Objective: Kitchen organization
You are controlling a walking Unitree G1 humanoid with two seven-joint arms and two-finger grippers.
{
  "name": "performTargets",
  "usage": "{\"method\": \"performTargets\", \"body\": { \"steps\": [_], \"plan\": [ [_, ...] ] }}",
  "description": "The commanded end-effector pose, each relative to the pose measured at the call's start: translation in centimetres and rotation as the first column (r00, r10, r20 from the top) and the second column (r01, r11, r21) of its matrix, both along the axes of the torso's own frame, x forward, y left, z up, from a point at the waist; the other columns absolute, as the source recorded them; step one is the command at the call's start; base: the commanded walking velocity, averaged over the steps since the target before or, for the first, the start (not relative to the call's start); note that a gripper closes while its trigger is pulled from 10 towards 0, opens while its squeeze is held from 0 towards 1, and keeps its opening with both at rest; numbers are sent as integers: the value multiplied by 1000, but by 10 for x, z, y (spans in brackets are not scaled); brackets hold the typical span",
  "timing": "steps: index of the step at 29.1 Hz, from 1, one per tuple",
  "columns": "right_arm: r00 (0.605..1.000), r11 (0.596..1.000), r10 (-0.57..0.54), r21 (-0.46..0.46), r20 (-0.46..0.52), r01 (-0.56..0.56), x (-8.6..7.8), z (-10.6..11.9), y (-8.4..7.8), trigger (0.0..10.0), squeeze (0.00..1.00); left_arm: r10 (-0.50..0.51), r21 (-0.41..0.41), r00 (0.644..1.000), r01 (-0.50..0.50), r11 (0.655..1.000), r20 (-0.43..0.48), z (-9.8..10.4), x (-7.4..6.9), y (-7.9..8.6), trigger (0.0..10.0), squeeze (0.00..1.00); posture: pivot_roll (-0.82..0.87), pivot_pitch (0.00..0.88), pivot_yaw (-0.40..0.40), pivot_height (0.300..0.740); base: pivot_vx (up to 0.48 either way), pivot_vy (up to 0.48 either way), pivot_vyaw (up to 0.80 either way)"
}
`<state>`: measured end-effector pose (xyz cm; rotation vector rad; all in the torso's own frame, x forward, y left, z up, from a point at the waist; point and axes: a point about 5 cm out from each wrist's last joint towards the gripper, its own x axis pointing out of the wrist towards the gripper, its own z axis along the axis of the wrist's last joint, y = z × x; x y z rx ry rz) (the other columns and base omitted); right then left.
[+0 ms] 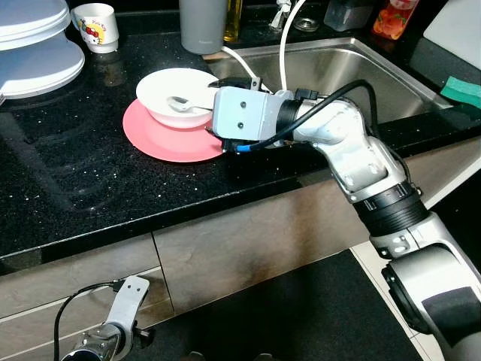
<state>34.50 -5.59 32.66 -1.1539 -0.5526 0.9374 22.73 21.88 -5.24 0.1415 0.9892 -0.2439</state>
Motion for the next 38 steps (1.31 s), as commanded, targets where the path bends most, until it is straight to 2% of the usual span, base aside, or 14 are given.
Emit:
{"method": "performTargets", "body": {
  "steps": [1, 13, 15, 21, 22, 23, 24, 30, 37, 38],
  "plan": [
    [1000, 1000, 7, -2, 28, -7, -1, 3, 2, 0, 0, -10, -3, 999, 10, 1000, -31, -5, -7, -3, 10000, 0, -4, 149, -62, 740, 0, 0, 0],
    [999, 998, 32, -59, 40, -29, -2, -5, 9, 0, 0, -12, -7, 999, 11, 1000, -34, -6, -8, -4, 10000, 0, -5, 145, -64, 740, 0, 0, 0],
    [999, 995, 38, -92, 30, -35, -2, -10, 10, 0, 0, -12, -7, 999, 12, 1000, -34, -6, -8, -4, 10000, 0, -4, 145, -64, 740, 0, 0, 0],
    [999, 994, 39, -104, 32, -36, -1, -10, 11, 0, 0, -11, -8, 999, 11, 1000, -32, -6, -7, -5, 10000, 0, -6, 149, -67, 740, 0, 0, 0],
    [999, 995, 38, -89, 31, -35, -1, -8, 11, 1725, 0, -11, -8, 999, 11, 1000, -31, -6, -7, -5, 10000, 0, -5, 150, -68, 740, 0, 0, 0],
    [999, 999, 35, -30, 18, -34, 0, -2, 12, 10000, 475, -10, -8, 999, 10, 1000, -31, -5, -7, -5, 10000, 0, -5, 150, -68, 740, 0, 0, 0],
    [999, 999, 34, -13, 14, -34, 0, 0, 12, 10000, 1000, -9, -8, 999, 9, 1000, -30, -5, -7, -5, 10000, 0, -5, 153, -69, 740, 0, 0, 0],
    [999, 999, 26, -30, 36, -24, 1, 4, 12, 10000, 1000, -9, -8, 1000, 9, 1000, -29, -5, -6, -5, 10000, 0, -8, 156, -68, 740, 0, 0, 0],
    [999, 988, -3, -154, 49, 10, 6, -8, 8, 10000, 1000, -6, -11, 1000, 5, 1000, -27, -5, -6, -5, 10000, 0, -8, 156, -69, 740, 0, 0, 0],
    [999, 984, -9, -178, 49, 17, 7, -10, 7, 10000, 890, -5, -11, 1000, 5, 1000, -27, -5, -6, -5, 10000, 0, -8, 156, -69, 740, 0, 0, 0]
  ]
}}
